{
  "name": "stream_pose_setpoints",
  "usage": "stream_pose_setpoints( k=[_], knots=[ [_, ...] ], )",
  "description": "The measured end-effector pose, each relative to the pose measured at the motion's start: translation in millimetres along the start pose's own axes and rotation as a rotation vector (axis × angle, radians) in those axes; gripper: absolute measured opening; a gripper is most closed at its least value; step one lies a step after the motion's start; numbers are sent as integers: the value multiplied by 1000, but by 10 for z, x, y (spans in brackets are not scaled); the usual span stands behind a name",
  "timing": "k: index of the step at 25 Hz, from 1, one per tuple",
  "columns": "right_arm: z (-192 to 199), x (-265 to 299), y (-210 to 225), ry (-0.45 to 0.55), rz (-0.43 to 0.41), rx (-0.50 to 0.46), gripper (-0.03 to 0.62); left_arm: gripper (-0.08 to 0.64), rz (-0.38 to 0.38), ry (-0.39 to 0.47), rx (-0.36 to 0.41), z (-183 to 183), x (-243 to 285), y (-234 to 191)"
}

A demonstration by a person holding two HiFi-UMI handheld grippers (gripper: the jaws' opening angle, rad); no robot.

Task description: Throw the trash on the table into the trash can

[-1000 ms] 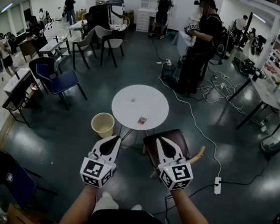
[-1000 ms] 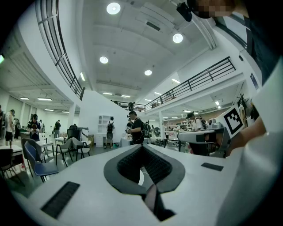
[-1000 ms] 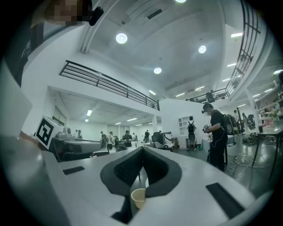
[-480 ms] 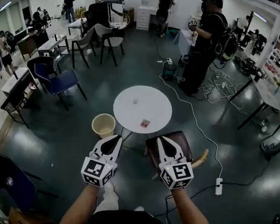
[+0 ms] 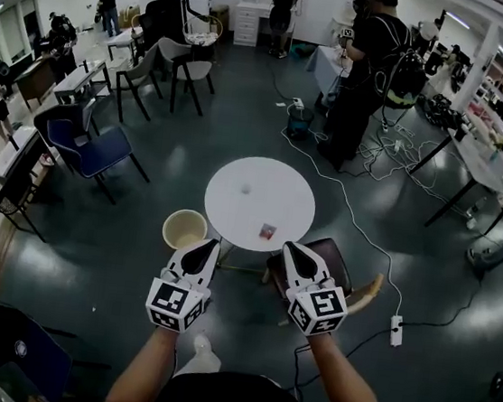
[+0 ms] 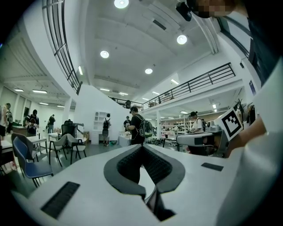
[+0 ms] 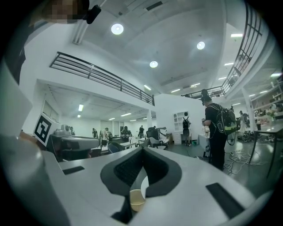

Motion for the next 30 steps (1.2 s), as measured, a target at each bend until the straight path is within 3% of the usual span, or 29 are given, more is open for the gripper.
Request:
stream_pose_setpoints(
  k=[15, 30],
  knots=[
    [350, 1190, -95, -120, 165, -49, 17, 8, 100, -4, -51, 446, 309, -1369],
    [961, 1742, 346, -310, 264, -121, 17, 8, 165, -83, -103, 1029, 718, -1795]
  ],
)
Point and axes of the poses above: the fingertips, and each gripper's own axes: x forward along the fingers, y to its right, z out of its underside, the point moved 7 cm from there along -x, backward along the fingers, and after that the axes turned 11 degrees about x, right-handed, at the moved point
